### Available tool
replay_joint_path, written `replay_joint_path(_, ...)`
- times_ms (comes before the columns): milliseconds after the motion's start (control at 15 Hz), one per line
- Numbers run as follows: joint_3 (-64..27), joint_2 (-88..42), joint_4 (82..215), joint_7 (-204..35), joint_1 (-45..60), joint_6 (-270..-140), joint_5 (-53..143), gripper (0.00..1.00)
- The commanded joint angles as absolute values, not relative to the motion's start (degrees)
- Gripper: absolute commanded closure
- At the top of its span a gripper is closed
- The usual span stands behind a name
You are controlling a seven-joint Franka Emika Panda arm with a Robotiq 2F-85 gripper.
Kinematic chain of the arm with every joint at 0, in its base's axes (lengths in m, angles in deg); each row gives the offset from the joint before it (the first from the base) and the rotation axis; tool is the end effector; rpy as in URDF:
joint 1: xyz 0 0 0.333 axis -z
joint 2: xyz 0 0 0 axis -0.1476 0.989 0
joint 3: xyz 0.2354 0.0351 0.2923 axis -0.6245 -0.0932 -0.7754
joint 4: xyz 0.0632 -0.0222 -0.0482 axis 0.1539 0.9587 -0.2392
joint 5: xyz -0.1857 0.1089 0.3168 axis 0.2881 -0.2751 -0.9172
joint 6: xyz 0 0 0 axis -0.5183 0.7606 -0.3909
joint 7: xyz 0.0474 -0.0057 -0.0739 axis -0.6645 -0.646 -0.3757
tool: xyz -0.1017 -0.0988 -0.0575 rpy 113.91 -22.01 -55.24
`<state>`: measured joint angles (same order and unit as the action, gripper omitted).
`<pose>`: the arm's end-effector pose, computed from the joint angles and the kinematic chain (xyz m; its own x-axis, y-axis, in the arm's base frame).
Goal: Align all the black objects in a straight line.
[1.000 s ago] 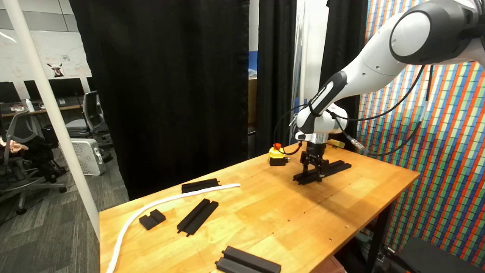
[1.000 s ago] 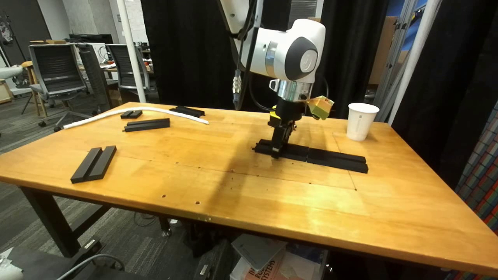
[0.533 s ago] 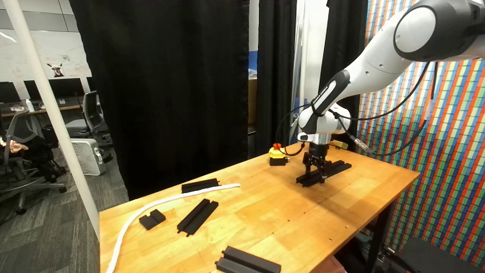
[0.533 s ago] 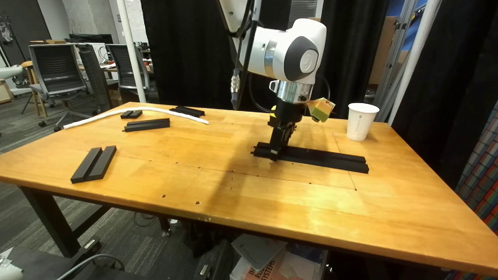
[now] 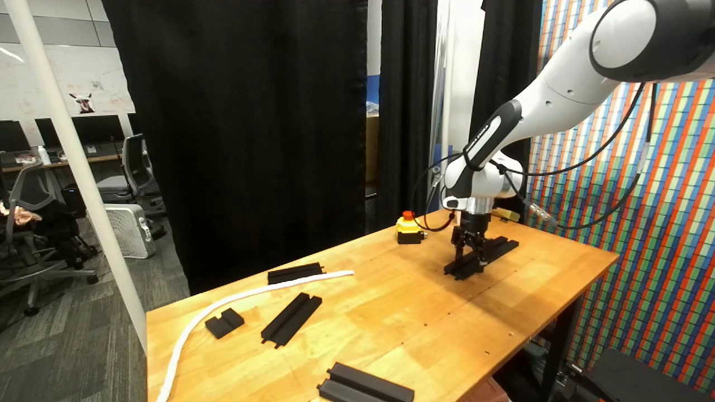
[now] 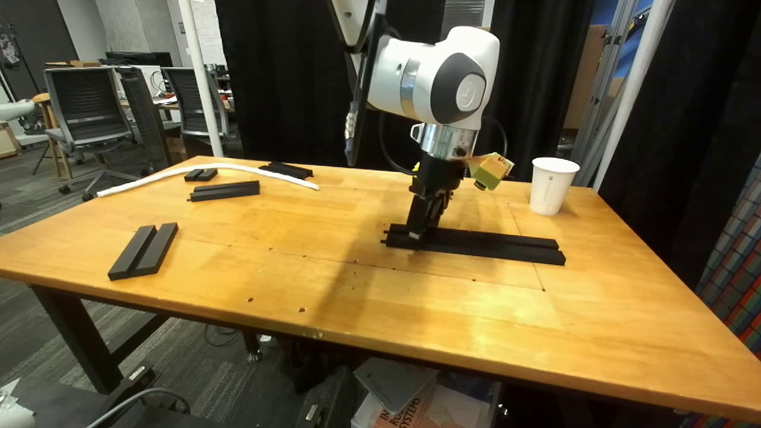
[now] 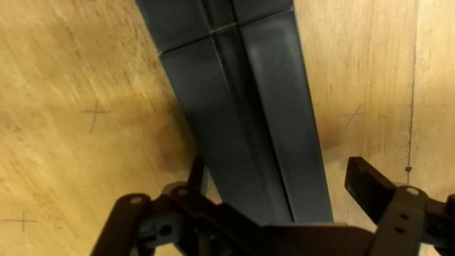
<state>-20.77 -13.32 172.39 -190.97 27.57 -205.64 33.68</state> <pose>0.5663 -0.2051 0.2296 0.2571 0.9609 0.1027 0.9632 -0.2461 -0.1081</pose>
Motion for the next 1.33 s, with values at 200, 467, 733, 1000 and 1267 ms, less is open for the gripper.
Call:
replay_joint_path(200, -19.35, -19.74, 175.04, -184.87, 25.21, -205.35, 35.68, 0.0)
replay_joint_path(467, -19.79, -22.36, 176.51, -179.95, 21.31, -206.04, 40.07, 0.0)
replay_joint_path(733, -20.76, -23.55, 176.91, -173.15, 15.96, -205.68, 46.49, 0.0)
replay_joint_path(1000, -22.81, -23.1, 174.51, -162.7, 11.96, -199.86, 45.34, 0.0)
replay_joint_path(1267, -24.92, -22.11, 172.88, -148.68, 9.21, -194.06, 42.42, 0.0)
